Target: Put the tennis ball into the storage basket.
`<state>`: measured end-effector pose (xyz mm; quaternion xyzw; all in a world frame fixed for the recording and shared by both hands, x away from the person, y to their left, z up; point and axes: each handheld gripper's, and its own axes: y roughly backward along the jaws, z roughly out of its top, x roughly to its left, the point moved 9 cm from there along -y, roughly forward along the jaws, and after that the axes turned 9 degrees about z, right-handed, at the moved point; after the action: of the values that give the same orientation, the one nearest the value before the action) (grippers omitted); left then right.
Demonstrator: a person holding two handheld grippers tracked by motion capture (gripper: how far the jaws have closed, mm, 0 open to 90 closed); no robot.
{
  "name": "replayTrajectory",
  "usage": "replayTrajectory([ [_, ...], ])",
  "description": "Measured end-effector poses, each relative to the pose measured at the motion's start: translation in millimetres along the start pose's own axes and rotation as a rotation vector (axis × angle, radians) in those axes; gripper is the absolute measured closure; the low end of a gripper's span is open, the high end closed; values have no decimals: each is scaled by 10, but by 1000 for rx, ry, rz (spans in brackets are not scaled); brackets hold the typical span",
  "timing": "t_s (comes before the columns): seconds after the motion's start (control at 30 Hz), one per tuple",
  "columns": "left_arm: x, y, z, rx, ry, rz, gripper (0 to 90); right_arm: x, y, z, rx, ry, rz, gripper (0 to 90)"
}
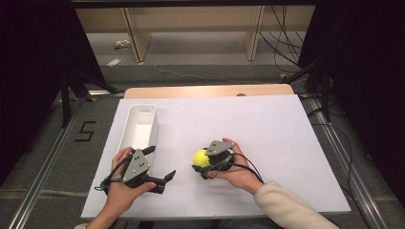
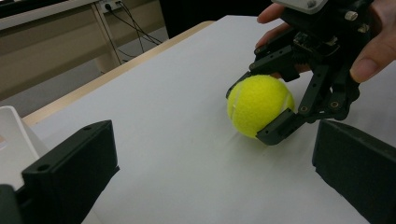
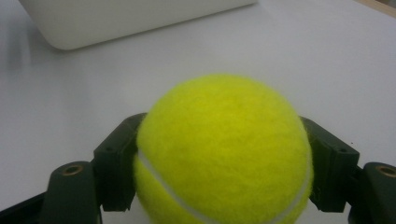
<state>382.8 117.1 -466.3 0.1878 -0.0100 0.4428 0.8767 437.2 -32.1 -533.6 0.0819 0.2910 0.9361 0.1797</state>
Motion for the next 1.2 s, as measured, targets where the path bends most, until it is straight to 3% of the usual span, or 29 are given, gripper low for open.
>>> replayTrajectory([
  [1.2, -5, -8, -6, 4, -2, 0, 0, -75, 133, 197, -63, -23, -12, 264],
])
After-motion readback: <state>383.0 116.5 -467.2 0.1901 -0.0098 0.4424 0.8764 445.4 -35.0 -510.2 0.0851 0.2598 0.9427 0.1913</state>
